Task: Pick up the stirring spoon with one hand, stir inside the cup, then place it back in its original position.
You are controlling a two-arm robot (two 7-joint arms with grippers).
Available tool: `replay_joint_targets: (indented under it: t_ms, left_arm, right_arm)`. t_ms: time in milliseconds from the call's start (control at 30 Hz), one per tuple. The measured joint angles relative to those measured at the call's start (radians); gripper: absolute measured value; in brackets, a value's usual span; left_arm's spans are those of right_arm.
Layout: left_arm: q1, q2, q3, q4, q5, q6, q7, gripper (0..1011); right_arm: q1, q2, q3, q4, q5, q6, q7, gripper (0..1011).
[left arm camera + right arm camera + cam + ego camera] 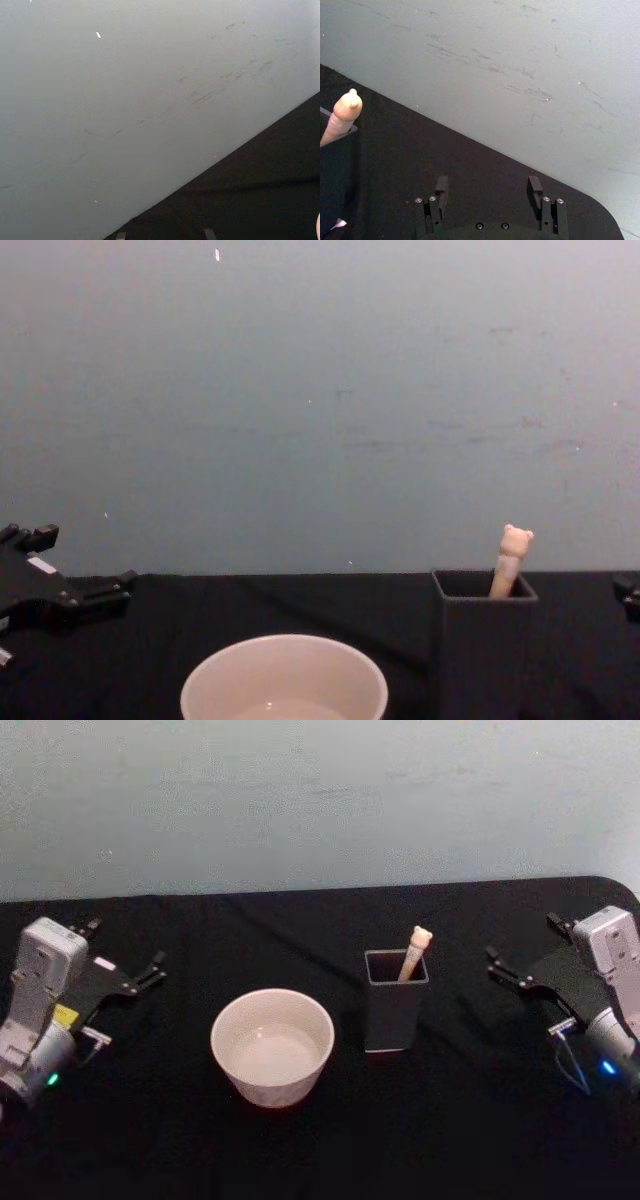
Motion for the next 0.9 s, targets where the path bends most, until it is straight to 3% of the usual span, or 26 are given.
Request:
replay_joint_targets:
  t_ms: [900]
  left_arm:
    - [0.0,0.0,0.0,0.0,0.0,0.0,0.0,1001]
  right_arm:
    - [-0.004,-0.001,0.007,-0.006,0.004,0.0,0.011,1003]
